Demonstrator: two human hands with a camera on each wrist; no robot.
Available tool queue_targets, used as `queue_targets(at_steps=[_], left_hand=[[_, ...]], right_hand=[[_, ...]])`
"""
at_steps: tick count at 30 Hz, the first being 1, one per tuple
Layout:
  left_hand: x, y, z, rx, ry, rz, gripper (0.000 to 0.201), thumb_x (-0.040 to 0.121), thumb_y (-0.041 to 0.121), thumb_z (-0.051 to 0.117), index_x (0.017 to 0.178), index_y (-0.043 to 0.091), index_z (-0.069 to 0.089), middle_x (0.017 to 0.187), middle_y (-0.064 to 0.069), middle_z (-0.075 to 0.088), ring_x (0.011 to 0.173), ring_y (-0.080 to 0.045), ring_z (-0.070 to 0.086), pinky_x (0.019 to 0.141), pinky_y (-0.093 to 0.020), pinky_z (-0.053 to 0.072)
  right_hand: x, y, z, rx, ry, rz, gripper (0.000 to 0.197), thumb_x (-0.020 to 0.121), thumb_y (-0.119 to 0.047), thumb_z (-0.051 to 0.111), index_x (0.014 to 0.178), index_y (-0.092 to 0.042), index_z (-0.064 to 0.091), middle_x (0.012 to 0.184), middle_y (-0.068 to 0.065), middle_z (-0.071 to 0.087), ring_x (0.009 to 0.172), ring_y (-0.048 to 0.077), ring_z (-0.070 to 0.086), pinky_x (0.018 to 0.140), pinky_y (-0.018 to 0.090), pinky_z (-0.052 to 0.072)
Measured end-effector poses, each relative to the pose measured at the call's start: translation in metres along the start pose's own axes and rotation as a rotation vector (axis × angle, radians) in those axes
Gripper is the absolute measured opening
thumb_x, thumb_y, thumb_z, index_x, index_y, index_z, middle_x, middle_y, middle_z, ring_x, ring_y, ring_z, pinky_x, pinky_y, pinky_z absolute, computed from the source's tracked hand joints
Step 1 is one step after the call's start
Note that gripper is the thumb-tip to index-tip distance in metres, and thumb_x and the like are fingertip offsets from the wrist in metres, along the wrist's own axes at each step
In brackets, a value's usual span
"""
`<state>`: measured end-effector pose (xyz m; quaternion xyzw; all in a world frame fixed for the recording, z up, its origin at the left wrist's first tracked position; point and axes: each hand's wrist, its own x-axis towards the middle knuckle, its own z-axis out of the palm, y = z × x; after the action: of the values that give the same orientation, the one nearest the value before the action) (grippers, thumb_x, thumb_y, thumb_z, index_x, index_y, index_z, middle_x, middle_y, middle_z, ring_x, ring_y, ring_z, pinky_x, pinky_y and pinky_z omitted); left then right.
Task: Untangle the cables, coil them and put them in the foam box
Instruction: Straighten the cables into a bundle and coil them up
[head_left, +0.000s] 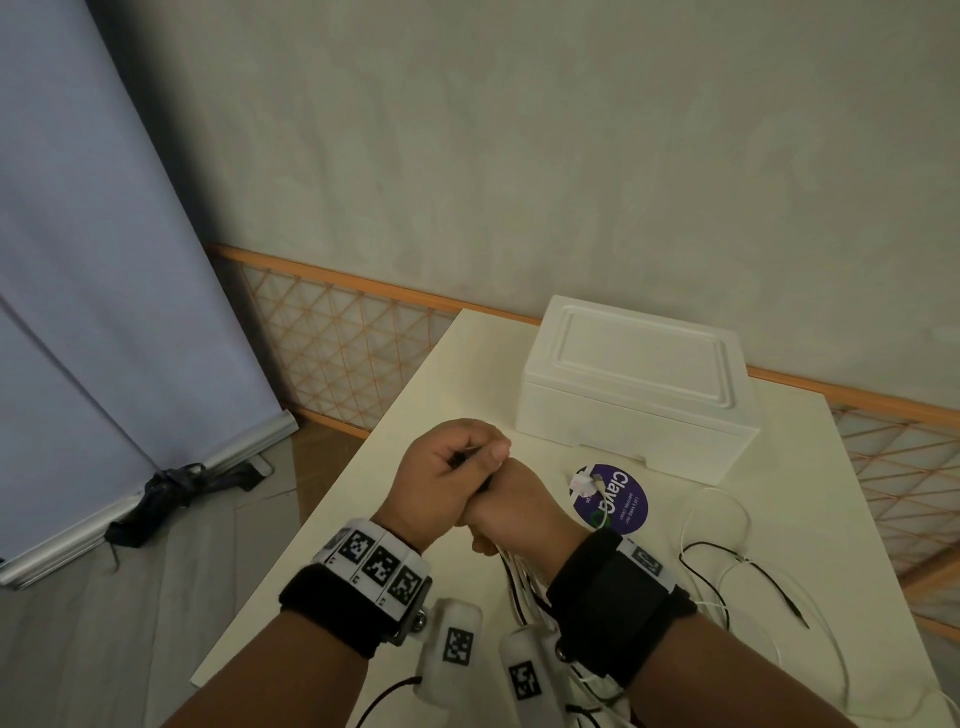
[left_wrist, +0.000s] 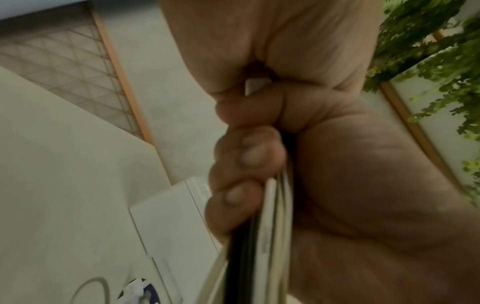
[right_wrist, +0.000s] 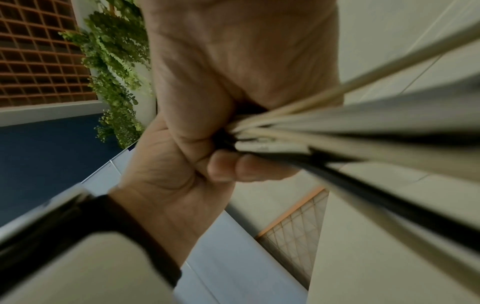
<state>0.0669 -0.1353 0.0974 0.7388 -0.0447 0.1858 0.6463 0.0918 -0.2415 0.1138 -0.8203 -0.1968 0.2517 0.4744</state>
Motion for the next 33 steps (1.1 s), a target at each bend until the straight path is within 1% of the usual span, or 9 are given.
queue_targets(at_steps=[4, 7, 11, 17, 21, 24, 26, 29, 33], left_hand=[[0.003, -0.002, 0.001, 0.149, -0.093, 0.019, 0.025, 0.087, 0.043, 0.046, 0.078, 0.022, 0.058, 0.077, 0.004, 0.057, 0.074, -0.010, 0.053, 0.072, -0.024, 0.044], [0.005, 0.000, -0.003, 0.001, -0.141, -0.084, 0.038, 0.092, 0.043, 0.040, 0.093, 0.015, 0.067, 0.095, 0.002, 0.068, 0.091, -0.015, 0.060, 0.082, -0.020, 0.047], [0.008, 0.001, -0.009, -0.285, -0.114, -0.277, 0.035, 0.098, 0.034, 0.042, 0.113, 0.015, 0.066, 0.114, -0.006, 0.070, 0.112, -0.016, 0.062, 0.088, -0.023, 0.049], [0.000, -0.004, -0.011, -0.256, -0.194, -0.250, 0.024, 0.091, 0.032, 0.056, 0.107, 0.029, 0.074, 0.129, 0.011, 0.062, 0.128, -0.008, 0.050, 0.104, -0.026, 0.040], [0.004, -0.003, -0.012, -0.180, -0.212, -0.194, 0.027, 0.098, 0.008, 0.046, 0.114, 0.013, 0.067, 0.130, 0.016, 0.060, 0.129, -0.004, 0.047, 0.103, -0.016, 0.038], [0.004, -0.004, -0.016, -0.203, -0.162, -0.158, 0.019, 0.089, 0.006, 0.047, 0.104, 0.004, 0.059, 0.124, 0.004, 0.066, 0.126, -0.013, 0.053, 0.104, -0.027, 0.042], [0.006, -0.003, -0.023, -0.070, -0.148, -0.106, 0.015, 0.086, 0.010, 0.050, 0.097, 0.008, 0.060, 0.119, 0.008, 0.068, 0.122, -0.010, 0.057, 0.101, -0.028, 0.045], [0.011, -0.002, -0.036, 0.396, -0.188, 0.086, 0.026, 0.083, 0.034, 0.056, 0.101, 0.022, 0.071, 0.108, 0.015, 0.071, 0.106, -0.002, 0.063, 0.094, -0.032, 0.051], [0.015, 0.011, -0.034, 0.575, -0.241, 0.167, 0.045, 0.079, 0.042, 0.048, 0.103, 0.015, 0.074, 0.112, 0.002, 0.071, 0.103, -0.006, 0.065, 0.089, -0.032, 0.053]], right_hand=[[-0.001, -0.002, -0.002, 0.010, 0.008, -0.040, 0.020, 0.079, -0.004, 0.056, 0.063, -0.015, 0.059, 0.046, -0.005, 0.058, 0.044, 0.010, 0.059, 0.046, 0.022, 0.046], [-0.001, 0.000, -0.003, 0.028, 0.049, -0.040, 0.029, 0.079, -0.004, 0.063, 0.058, -0.021, 0.053, 0.038, -0.013, 0.052, 0.037, -0.002, 0.049, 0.044, 0.016, 0.038], [0.001, 0.003, -0.002, 0.071, 0.037, -0.016, 0.026, 0.077, -0.006, 0.069, 0.058, -0.017, 0.053, 0.036, -0.012, 0.048, 0.033, 0.000, 0.043, 0.046, 0.021, 0.034], [-0.002, 0.005, -0.002, 0.117, 0.028, -0.021, 0.015, 0.070, -0.006, 0.073, 0.065, -0.014, 0.062, 0.052, -0.004, 0.059, 0.043, 0.011, 0.055, 0.047, 0.024, 0.044], [0.000, 0.005, -0.001, 0.083, 0.061, -0.048, 0.029, 0.071, -0.004, 0.074, 0.061, -0.025, 0.057, 0.046, -0.015, 0.058, 0.040, -0.001, 0.053, 0.047, 0.017, 0.040], [0.000, 0.002, -0.002, 0.065, 0.051, -0.087, 0.034, 0.070, -0.003, 0.074, 0.058, -0.027, 0.054, 0.044, -0.020, 0.056, 0.040, -0.005, 0.051, 0.046, 0.011, 0.037], [-0.001, 0.003, -0.003, 0.065, 0.055, -0.088, 0.032, 0.069, -0.004, 0.075, 0.059, -0.028, 0.055, 0.045, -0.020, 0.056, 0.040, -0.005, 0.051, 0.046, 0.012, 0.037], [-0.001, 0.006, -0.003, 0.048, 0.074, -0.090, 0.032, 0.070, -0.005, 0.074, 0.060, -0.030, 0.056, 0.047, -0.021, 0.057, 0.043, -0.005, 0.052, 0.049, 0.015, 0.039], [0.005, 0.007, -0.004, 0.022, 0.145, -0.107, 0.025, 0.069, -0.003, 0.071, 0.063, -0.025, 0.061, 0.054, -0.012, 0.059, 0.051, 0.001, 0.054, 0.052, 0.023, 0.043]])
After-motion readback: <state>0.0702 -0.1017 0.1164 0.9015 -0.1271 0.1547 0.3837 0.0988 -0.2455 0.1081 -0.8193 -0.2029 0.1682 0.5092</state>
